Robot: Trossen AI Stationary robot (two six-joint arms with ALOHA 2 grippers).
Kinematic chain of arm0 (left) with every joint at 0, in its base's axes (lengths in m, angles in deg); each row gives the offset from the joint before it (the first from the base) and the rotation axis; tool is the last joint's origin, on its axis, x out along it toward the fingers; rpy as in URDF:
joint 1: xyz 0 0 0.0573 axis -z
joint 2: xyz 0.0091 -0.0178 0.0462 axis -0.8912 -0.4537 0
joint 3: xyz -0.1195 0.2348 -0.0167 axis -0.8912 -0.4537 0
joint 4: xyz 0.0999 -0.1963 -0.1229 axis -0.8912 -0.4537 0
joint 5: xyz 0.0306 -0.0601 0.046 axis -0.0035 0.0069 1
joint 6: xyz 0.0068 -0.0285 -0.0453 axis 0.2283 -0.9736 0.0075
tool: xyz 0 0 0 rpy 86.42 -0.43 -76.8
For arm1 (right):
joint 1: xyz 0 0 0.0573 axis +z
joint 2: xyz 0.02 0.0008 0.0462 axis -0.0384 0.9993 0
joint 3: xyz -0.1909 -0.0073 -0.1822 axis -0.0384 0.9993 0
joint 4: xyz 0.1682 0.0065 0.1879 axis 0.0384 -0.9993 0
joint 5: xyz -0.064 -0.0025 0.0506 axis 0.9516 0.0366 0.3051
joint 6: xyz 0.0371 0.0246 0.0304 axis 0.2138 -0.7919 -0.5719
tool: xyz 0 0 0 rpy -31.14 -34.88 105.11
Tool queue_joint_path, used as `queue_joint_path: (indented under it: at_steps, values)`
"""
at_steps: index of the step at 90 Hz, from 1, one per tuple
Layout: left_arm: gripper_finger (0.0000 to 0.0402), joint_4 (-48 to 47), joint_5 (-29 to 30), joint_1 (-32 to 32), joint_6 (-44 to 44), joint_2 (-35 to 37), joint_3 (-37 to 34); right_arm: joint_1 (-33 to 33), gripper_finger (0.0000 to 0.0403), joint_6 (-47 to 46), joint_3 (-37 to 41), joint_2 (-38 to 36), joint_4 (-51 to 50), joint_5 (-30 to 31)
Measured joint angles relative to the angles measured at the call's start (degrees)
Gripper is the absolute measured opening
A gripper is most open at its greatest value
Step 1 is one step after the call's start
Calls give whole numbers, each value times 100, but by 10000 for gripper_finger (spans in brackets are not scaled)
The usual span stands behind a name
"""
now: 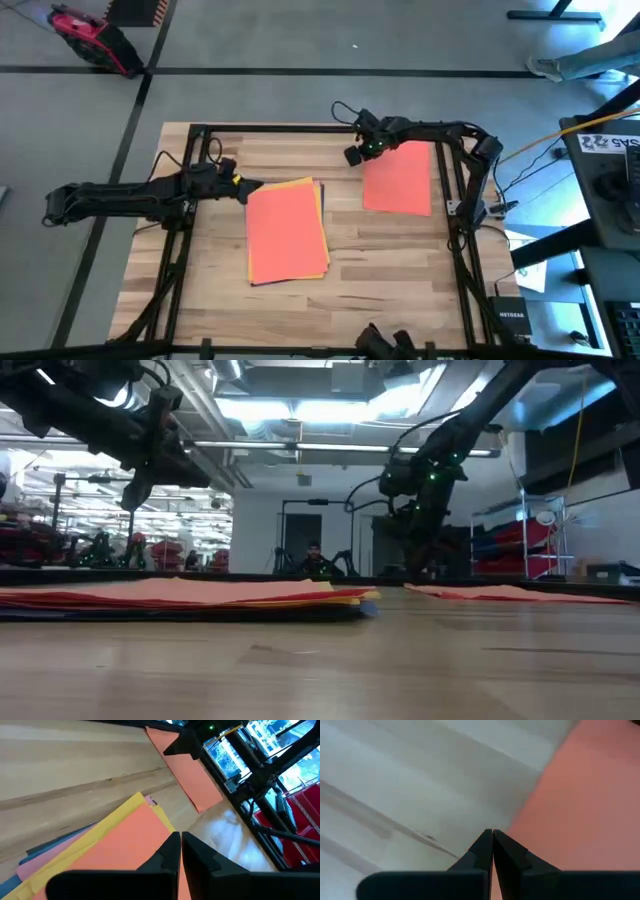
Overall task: Organize paper
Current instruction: Put all of the orange paper at the top right of the table
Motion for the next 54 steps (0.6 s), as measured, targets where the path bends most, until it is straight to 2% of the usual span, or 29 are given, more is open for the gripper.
queue_joint_path:
  at_steps: [54]
  values:
    - [0, -162, 6, -6, -2, 0, 0, 84, 0, -226, -24, 234, -290, 210]
